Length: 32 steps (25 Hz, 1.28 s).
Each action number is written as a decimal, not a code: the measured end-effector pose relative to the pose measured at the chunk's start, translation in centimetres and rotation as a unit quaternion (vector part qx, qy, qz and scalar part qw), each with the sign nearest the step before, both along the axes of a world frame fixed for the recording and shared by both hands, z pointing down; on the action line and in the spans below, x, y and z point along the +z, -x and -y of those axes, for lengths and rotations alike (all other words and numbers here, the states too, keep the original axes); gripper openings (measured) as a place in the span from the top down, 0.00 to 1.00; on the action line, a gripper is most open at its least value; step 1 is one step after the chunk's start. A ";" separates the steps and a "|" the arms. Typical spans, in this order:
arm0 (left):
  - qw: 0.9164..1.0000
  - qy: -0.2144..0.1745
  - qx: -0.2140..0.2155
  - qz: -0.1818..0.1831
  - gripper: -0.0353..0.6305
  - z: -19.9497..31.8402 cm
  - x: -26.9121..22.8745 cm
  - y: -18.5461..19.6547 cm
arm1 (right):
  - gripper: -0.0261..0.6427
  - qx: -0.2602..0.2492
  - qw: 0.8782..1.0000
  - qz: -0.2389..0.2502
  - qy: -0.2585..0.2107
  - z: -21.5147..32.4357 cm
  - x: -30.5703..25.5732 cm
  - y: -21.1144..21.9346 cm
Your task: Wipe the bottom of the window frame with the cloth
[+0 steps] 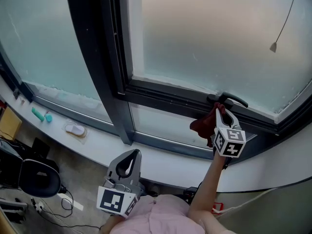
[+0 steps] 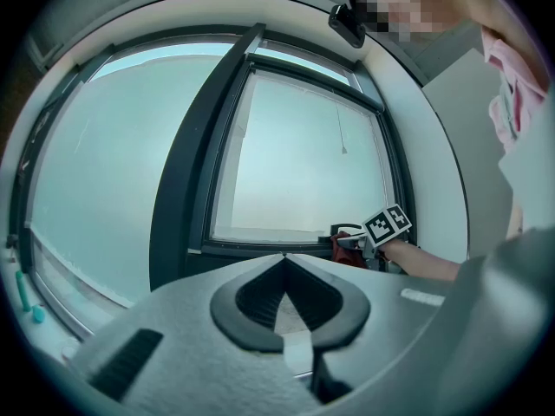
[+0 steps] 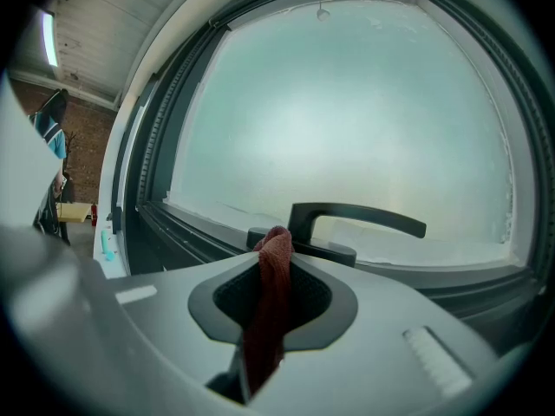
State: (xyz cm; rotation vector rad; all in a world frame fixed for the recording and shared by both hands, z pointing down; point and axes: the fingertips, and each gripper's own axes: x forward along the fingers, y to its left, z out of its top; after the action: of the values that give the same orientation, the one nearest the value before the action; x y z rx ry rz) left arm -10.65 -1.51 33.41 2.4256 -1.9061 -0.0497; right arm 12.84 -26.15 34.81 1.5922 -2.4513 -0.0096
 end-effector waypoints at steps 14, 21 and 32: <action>0.998 0.010 0.058 0.008 0.95 0.9 0.4 -2.1 | 0.89 -0.082 0.993 0.059 -0.067 -6.4 -3.8 7.3; 0.997 0.017 0.081 0.005 0.95 1.4 0.2 0.1 | 0.89 -0.125 0.990 0.023 -0.061 -7.5 -2.9 14.5; 0.998 0.016 0.061 0.006 0.95 1.9 -0.7 7.7 | 0.89 -0.184 0.978 -0.009 -0.099 -8.1 -3.5 26.4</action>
State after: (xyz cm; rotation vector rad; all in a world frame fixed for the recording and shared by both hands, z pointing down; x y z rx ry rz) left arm -18.33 -3.43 32.67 2.5202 -1.7452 0.0023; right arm -13.52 -18.00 31.27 1.1712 -2.7654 -0.3362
